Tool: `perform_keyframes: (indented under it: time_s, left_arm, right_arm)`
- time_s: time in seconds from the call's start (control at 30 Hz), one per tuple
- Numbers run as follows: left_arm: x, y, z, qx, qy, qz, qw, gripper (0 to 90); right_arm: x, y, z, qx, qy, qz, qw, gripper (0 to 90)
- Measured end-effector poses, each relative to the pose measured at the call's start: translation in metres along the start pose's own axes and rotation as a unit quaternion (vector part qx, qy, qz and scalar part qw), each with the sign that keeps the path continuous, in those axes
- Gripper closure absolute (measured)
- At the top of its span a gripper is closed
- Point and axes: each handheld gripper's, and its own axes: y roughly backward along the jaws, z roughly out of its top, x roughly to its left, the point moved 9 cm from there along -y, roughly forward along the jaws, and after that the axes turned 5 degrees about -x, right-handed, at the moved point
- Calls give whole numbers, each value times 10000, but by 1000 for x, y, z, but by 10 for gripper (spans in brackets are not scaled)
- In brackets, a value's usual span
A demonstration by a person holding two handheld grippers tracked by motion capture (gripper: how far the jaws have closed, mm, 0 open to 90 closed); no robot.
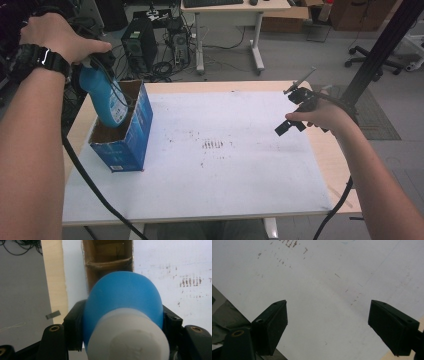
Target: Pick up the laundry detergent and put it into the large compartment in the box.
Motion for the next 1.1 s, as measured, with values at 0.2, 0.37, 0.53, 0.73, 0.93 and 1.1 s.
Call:
perform_keyframes:
  time_s: [0.2,0.37,0.53,0.73,0.93,1.1]
  left_arm:
    - [4,-3,-1,-3,98,-49,9999,369]
    - [7,-7,-1,26,142,-26,9999,369]
    - [10,-9,-2,33,155,19,9999,369]
    - [10,-11,-2,45,152,-24,9999,369]
    - [11,-17,-3,67,169,-24,9998,369]
    - [11,-22,-3,105,162,-38,9998,369]
  right_arm:
    - [1,0,0,14,-31,3,10000,162]
    - [0,-1,0,16,-35,0,10000,161]
    - [0,-2,0,29,-23,1,10000,161]
    - [1,-3,1,50,-27,-2,10000,162]
    - [2,-4,2,54,-3,-1,10000,162]
    - [2,-5,2,65,-15,1,10000,162]
